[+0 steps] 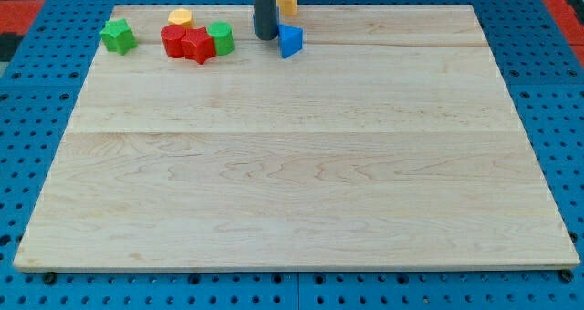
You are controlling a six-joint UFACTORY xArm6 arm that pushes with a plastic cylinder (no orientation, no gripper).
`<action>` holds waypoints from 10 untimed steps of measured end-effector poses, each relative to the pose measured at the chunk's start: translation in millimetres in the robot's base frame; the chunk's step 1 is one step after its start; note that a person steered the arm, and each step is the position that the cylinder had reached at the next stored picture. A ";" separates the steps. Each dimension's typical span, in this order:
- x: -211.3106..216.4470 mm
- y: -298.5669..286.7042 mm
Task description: Move your arm to the bottom of the green star
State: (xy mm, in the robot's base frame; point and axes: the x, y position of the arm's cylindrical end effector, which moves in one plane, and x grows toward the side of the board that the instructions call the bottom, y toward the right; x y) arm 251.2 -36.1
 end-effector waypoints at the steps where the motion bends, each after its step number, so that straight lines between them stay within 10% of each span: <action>1: 3.5 3.6; 5: 173.3 -120.6; 7: 127.7 -265.7; 10: 74.4 -244.7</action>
State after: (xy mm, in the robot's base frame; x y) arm 325.5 -280.8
